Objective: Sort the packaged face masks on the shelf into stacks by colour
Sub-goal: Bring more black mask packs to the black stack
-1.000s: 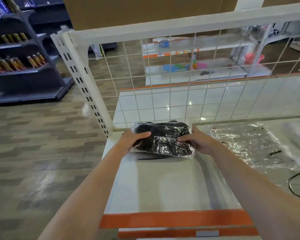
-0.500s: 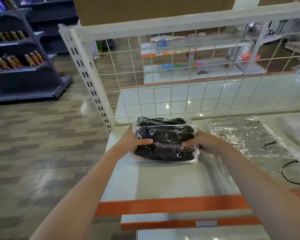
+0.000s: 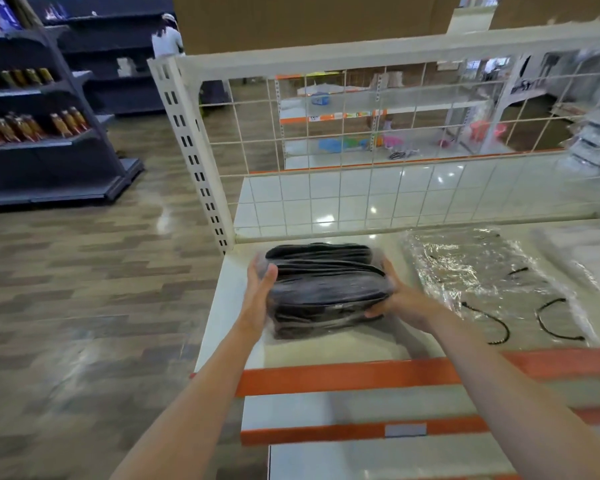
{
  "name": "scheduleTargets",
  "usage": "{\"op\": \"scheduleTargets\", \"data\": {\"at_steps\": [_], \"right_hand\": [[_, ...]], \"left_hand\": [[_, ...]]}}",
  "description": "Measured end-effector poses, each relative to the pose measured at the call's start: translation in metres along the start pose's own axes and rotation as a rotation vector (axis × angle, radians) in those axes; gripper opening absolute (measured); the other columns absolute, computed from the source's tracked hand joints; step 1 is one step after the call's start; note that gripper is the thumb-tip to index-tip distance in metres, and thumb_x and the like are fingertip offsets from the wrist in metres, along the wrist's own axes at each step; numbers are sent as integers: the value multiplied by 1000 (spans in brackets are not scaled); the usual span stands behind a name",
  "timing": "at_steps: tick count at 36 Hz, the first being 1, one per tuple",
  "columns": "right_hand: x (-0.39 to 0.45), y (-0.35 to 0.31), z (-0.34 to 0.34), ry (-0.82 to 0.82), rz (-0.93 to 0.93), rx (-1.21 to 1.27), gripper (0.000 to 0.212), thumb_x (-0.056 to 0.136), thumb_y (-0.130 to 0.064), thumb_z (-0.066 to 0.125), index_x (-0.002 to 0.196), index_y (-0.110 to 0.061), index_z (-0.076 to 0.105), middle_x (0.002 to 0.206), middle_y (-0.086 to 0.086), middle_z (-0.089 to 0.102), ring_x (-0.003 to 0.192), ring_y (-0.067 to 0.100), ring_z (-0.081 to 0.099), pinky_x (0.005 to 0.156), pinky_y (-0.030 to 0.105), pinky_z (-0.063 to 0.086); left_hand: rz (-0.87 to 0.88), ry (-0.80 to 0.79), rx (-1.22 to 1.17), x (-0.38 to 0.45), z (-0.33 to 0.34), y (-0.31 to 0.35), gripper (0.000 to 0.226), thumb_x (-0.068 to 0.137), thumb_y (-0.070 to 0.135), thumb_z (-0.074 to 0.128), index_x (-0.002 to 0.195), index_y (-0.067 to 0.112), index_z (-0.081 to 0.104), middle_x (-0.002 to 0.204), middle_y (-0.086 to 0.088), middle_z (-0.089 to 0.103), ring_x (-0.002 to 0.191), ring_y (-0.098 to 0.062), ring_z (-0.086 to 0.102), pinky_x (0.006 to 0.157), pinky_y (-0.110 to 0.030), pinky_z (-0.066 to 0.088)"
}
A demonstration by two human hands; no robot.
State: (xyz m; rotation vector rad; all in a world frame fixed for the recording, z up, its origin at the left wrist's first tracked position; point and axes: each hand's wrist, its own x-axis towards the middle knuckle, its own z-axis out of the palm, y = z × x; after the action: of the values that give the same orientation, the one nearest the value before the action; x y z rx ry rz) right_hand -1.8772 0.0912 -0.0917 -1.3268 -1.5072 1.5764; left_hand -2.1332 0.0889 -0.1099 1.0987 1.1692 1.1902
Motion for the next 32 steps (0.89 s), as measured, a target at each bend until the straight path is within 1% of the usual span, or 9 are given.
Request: {"op": "scheduleTargets", "data": {"at_steps": [3, 6, 12, 14, 17, 21, 23, 26, 32], "right_hand": [[3, 7, -2, -1, -72, 42, 116, 67, 22, 65, 133, -57, 11, 143, -6, 39, 126, 19, 44, 90, 26, 47], [-1, 8, -9, -7, -8, -13, 122, 69, 14, 71, 147, -42, -3, 153, -7, 19, 136, 22, 33, 104, 34, 33], [-1, 7, -12, -13, 13, -54, 112, 76, 16, 64, 149, -35, -3, 107, -28, 41, 99, 2, 49, 82, 15, 40], [3, 5, -10, -12, -8, -60, 114, 72, 16, 67, 150, -33, 0, 128, -19, 38, 118, 9, 39, 95, 22, 38], [10, 5, -9, 17, -74, -62, 111, 66, 13, 75, 148, -26, 11, 149, -7, 21, 134, 19, 31, 111, 40, 32], [14, 10, -18, -39, -62, -98, 102, 67, 12, 74, 144, -24, 17, 136, -10, 29, 125, 15, 38, 86, 18, 42], [16, 13, -21, -66, -60, -67, 101, 68, 14, 73, 143, -27, 18, 134, -12, 31, 121, 15, 40, 82, 16, 42], [20, 16, -23, -74, -75, -56, 93, 67, 13, 74, 131, -37, 29, 141, -7, 29, 126, 19, 39, 98, 30, 39], [28, 21, -26, -130, -112, -48, 97, 65, 15, 73, 135, -32, 25, 143, -1, 33, 125, 16, 42, 90, 23, 43]], "left_hand": [[35, 7, 25, -2, 4, 10, 98, 70, 71, 61, 143, 14, 31, 140, -5, 47, 128, -14, 47, 112, -43, 32], [-9, 49, 9, 3, 1, 12, 105, 64, 74, 64, 144, 15, 29, 145, -5, 40, 128, -16, 44, 111, -37, 33], [-25, 91, -60, 11, 4, 4, 107, 60, 75, 67, 140, 12, 33, 139, -8, 46, 124, -21, 50, 103, -41, 42], [-53, 58, -98, 13, 10, 7, 88, 71, 65, 61, 136, 12, 36, 132, -5, 49, 112, -16, 56, 88, -33, 49], [-71, 34, -102, 20, 11, 6, 74, 78, 58, 58, 133, 12, 40, 126, -9, 55, 112, -23, 58, 89, -40, 51], [-137, 155, 39, 27, 3, 8, 36, 91, 34, 57, 118, 12, 49, 119, -9, 58, 102, -19, 59, 80, -30, 50], [-170, 153, 109, 35, -2, 12, 23, 92, 23, 57, 112, 12, 53, 120, -12, 58, 109, -25, 58, 90, -35, 48], [-138, 166, 267, 44, -1, 26, 36, 89, 17, 58, 123, 9, 50, 127, -10, 53, 120, -25, 50, 101, -34, 38], [210, 101, 802, 48, 18, 53, 58, 97, 41, 45, 147, 20, 26, 156, 1, 20, 144, -16, 14, 113, -29, 13]]}}
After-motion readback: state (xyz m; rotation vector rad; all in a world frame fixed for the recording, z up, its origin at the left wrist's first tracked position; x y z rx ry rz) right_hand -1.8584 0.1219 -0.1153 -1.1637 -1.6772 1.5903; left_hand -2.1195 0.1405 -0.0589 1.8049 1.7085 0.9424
